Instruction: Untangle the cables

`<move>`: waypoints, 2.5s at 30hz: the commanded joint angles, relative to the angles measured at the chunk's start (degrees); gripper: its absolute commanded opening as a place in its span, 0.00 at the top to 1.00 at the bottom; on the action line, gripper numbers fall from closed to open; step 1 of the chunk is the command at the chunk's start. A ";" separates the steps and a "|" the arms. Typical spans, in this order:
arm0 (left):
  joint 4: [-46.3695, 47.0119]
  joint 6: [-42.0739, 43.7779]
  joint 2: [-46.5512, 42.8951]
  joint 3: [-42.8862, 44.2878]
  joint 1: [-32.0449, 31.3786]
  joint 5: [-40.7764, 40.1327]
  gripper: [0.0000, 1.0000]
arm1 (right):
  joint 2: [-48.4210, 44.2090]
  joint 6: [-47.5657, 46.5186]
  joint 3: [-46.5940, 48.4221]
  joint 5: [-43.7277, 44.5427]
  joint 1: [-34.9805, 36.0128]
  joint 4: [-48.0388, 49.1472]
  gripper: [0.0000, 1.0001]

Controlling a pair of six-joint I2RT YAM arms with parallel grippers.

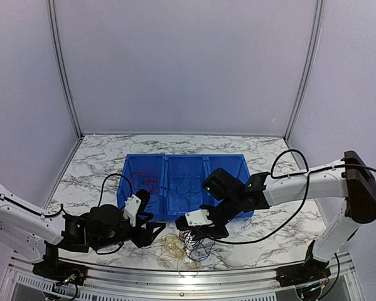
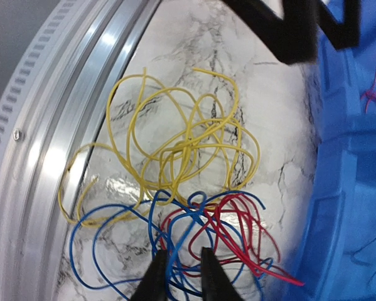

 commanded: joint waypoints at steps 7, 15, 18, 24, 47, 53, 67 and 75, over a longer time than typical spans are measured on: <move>6.75 5.77 2.37 1.78 -2.41 6.05 0.39 | -1.30 2.03 8.89 -3.59 0.28 -5.35 1.00; 19.68 10.66 10.85 5.35 -5.33 3.05 0.36 | -3.80 2.81 17.59 -8.43 0.24 -11.69 1.00; 26.38 13.87 17.70 7.43 -5.19 1.78 0.40 | -4.82 2.28 19.10 -8.27 -0.05 -13.09 1.00; 29.89 16.75 28.14 12.98 -4.36 5.99 0.58 | -10.11 2.68 22.20 -11.04 -4.41 -15.55 1.00; 31.25 11.60 38.50 15.03 -3.57 14.03 0.73 | -11.77 6.50 61.52 -13.18 -18.54 -19.99 1.00; 31.03 9.57 33.08 11.70 -3.58 13.80 0.70 | -13.29 7.56 55.42 -11.99 -18.96 -17.73 1.00; 20.85 5.25 11.71 8.88 -3.67 3.44 0.41 | -15.93 8.95 40.57 -15.47 -18.94 -13.74 1.00; 10.62 8.31 8.12 15.56 -3.58 4.35 0.27 | -15.91 9.21 39.55 -19.93 -18.96 -14.14 1.00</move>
